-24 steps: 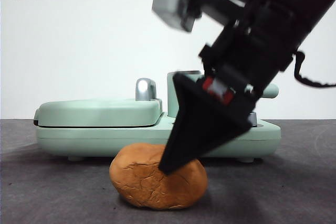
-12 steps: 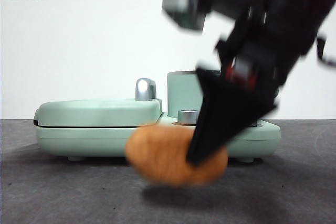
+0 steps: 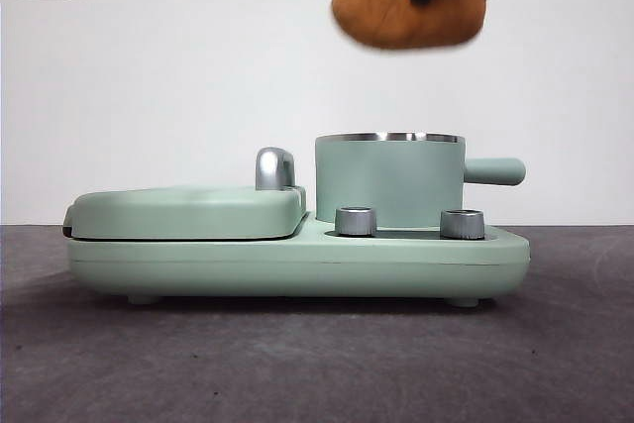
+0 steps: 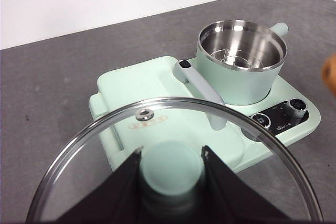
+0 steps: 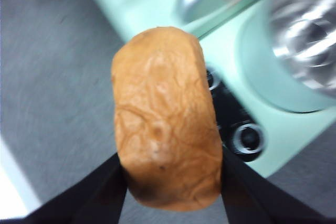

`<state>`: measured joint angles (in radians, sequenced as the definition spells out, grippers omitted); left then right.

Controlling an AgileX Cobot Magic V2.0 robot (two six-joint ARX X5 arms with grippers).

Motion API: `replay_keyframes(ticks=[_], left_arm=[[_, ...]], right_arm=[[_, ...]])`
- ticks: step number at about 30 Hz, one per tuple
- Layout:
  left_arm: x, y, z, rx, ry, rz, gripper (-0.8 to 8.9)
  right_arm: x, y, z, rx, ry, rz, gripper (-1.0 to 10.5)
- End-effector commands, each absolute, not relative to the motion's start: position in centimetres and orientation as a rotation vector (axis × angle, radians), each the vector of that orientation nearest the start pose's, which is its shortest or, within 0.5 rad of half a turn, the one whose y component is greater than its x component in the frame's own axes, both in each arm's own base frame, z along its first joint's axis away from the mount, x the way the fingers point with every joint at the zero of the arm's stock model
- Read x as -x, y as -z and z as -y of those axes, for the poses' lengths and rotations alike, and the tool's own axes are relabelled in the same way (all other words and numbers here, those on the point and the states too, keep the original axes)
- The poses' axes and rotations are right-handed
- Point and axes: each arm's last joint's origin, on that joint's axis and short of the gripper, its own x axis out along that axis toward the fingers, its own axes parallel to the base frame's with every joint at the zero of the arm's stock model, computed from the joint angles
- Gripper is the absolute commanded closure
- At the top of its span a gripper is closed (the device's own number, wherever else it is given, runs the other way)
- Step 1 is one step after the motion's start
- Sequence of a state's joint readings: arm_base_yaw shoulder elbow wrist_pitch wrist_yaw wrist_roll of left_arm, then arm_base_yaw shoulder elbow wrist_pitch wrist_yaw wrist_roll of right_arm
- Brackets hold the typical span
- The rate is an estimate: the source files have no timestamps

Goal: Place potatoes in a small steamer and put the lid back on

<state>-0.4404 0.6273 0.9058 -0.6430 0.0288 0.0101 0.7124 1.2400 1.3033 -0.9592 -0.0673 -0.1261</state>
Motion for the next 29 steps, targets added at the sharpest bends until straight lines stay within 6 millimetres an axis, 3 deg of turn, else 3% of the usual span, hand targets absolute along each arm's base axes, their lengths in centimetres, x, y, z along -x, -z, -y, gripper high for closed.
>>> replay_keyframes(ticks=[1,7,14,21,29], left_arm=[[-10.4,-35.7,5.0,-0.072,0.468,-0.309,7.99],[-10.6,-35.6,5.1,-0.073,0.468,-0.315,7.99],[-10.7,-35.5,5.2,-0.075,0.468,-0.322,7.99],[-10.9,-35.4,5.3,-0.077,0.468,-0.331,7.99],[-11.0,-35.4,5.3,-0.078,0.468,-0.339,7.99]], right_arm=[[-19.4,-36.4,-15.7,0.379,-0.723,-0.840,7.7],[-24.0,-37.3,-16.1,0.372,-0.658,-0.846,7.7],[-29.2,-36.3,-17.1,0.374,-0.615,-0.880,7.7],[-33.7,-34.0,-17.7,0.372,-0.581,-0.913,7.7],[-37.0,-30.7,-17.4,0.355,-0.566,-0.961,7.7]])
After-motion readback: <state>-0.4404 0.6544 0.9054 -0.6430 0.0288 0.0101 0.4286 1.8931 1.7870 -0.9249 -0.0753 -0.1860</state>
